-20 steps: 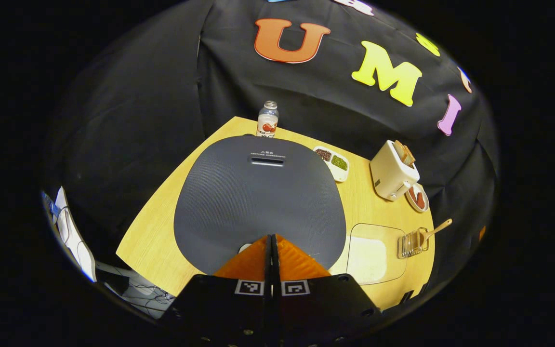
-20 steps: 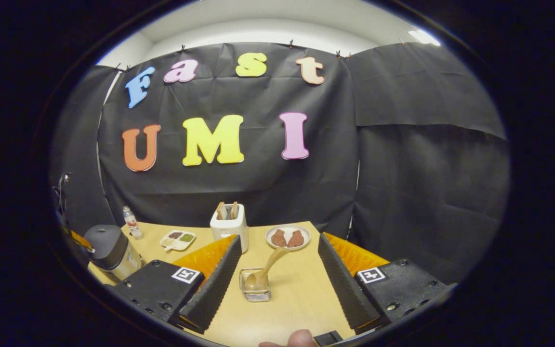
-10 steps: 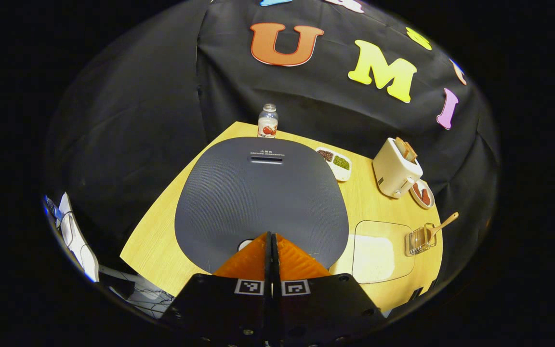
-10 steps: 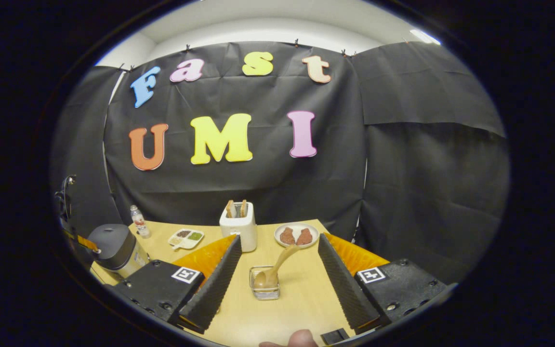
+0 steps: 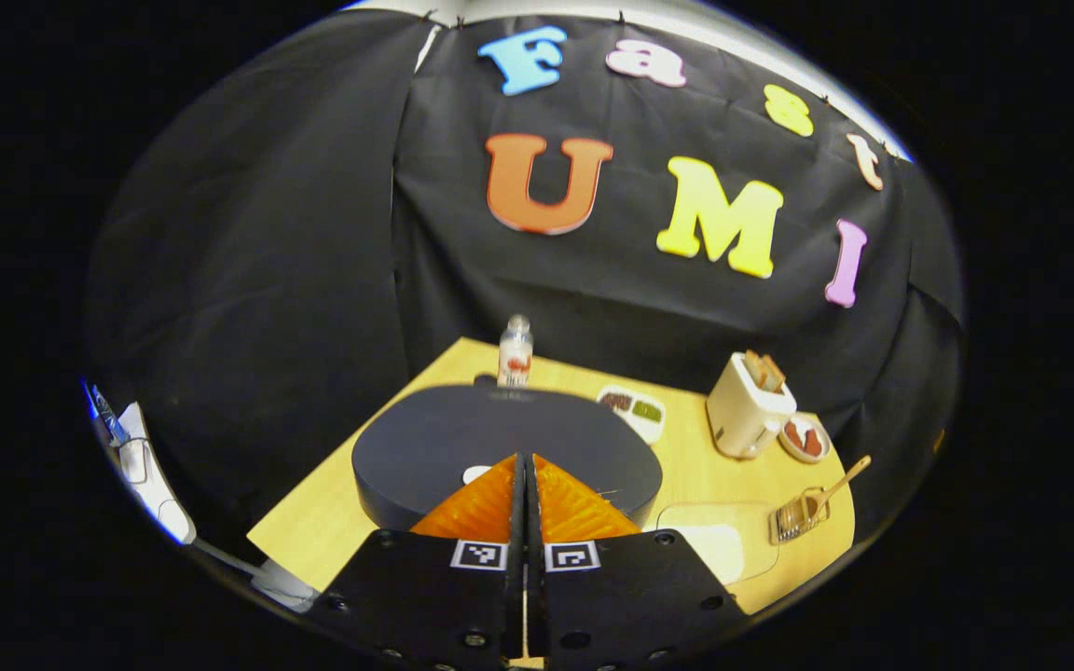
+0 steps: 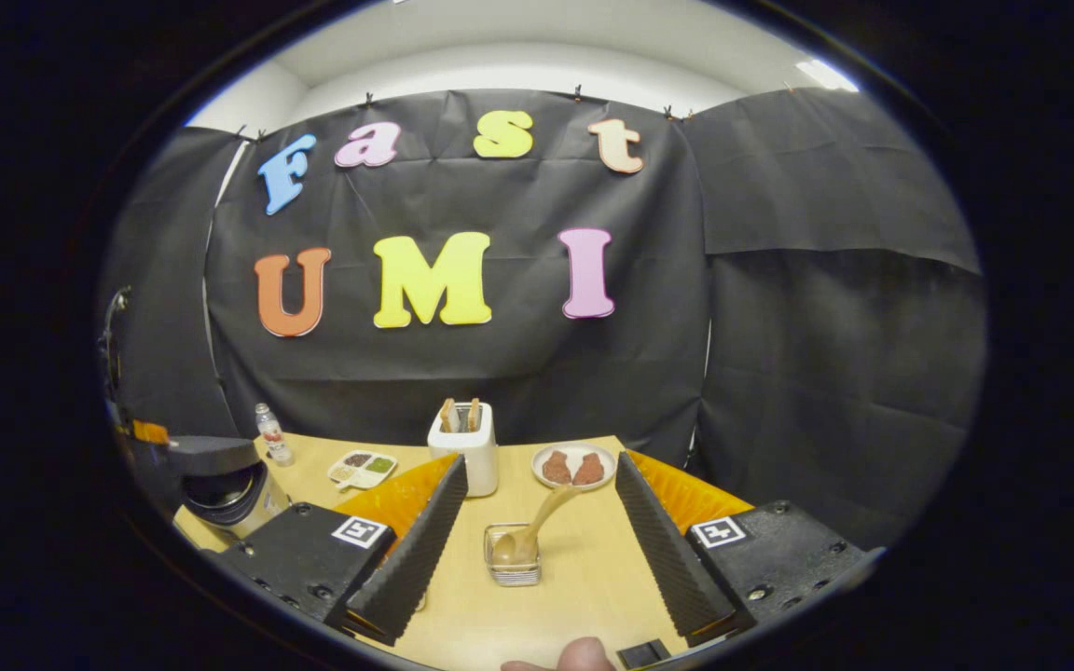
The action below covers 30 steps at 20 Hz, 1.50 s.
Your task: Close the left gripper, press the button to open the rice cooker; take a wooden spoon from the chopstick holder with the right hand, scoop a spoonful of rice and pour it into the rice cooker, then put the wooden spoon back into the chopstick holder.
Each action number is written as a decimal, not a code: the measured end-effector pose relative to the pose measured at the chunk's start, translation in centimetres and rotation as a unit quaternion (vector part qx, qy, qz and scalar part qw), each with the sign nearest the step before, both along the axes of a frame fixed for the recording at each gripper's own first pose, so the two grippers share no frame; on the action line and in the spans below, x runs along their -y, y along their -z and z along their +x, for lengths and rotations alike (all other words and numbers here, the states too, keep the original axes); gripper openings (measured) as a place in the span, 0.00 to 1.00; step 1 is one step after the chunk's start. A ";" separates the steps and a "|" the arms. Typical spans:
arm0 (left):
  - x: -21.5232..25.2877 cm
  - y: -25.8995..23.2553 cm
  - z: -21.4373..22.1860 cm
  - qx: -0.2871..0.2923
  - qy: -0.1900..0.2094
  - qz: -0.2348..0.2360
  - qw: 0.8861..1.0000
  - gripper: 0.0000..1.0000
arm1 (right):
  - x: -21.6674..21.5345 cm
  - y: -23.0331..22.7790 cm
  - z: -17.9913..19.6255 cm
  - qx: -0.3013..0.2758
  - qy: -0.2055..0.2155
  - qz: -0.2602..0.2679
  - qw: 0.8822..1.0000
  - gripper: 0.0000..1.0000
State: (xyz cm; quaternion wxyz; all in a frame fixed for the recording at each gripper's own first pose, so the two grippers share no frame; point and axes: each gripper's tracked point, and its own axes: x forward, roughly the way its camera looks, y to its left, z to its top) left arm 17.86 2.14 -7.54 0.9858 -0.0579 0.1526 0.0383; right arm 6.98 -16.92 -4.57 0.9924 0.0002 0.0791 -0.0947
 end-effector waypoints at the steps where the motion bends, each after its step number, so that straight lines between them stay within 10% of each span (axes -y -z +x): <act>1: -0.2 -1.4 0.1 0.018 -0.001 0.010 1.000 0.02 | 0.0 -0.1 -0.1 0.001 0.001 -0.001 1.000 1.00; 3: -0.2 -4.1 0.4 0.057 0.003 0.024 0.998 0.00 | 0.4 -0.2 -0.2 0.004 0.003 -0.005 1.000 1.00; 5: 0.2 -5.9 0.3 0.084 0.009 0.029 0.996 0.32 | 0.8 -0.2 -0.4 0.004 0.005 -0.003 1.000 1.00; 12: 2.2 -10.4 -1.8 0.164 0.027 0.063 0.984 0.98 | 1.6 0.7 -0.5 -0.004 0.007 0.006 1.000 1.00; 26: 9.5 -9.2 -8.1 0.145 0.050 0.012 0.988 0.85 | 1.1 7.1 5.3 -0.072 -0.066 0.048 0.994 1.00; 30: 10.5 -9.4 -7.2 0.133 0.043 0.016 0.990 0.95 | 1.4 12.0 8.7 -0.130 -0.092 0.076 0.984 1.00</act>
